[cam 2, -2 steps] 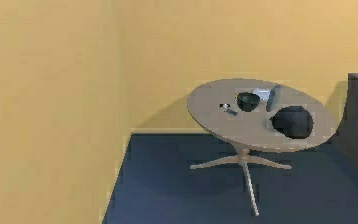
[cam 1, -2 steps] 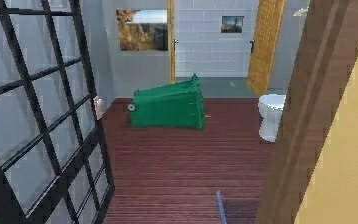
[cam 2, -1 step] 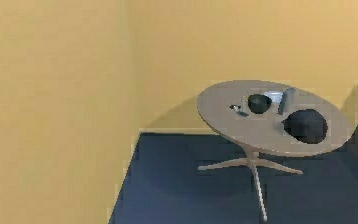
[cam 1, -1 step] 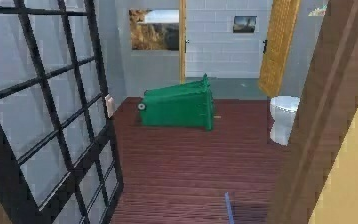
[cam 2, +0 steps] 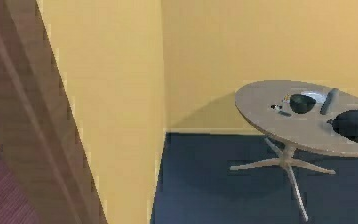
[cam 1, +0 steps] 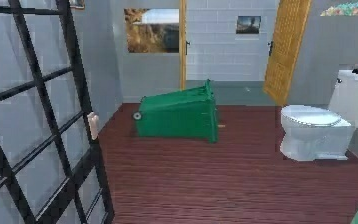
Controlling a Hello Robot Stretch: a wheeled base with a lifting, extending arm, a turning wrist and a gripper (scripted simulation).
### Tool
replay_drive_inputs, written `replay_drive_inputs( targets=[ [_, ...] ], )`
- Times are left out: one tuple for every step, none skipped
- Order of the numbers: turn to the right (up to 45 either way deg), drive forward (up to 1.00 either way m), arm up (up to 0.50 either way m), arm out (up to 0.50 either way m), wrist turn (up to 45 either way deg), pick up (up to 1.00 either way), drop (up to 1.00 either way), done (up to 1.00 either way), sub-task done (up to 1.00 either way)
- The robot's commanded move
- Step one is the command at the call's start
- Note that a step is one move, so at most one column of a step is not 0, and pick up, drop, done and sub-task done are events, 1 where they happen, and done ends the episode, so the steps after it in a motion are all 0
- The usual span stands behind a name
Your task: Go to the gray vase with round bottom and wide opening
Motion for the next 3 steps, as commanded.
replay_drive_inputs(
  targets=[
    [3.0, 0.00, 0.00, 0.00, 0.0, 0.00, 0.00, 0.00, 0.00],
    [-45.0, 0.00, 0.00, 0.00, 0.0, 0.00, 0.00, 0.00, 0.00],
    [-45.0, 0.00, 0.00, 0.00, 0.0, 0.00, 0.00, 0.00, 0.00]
  ],
)
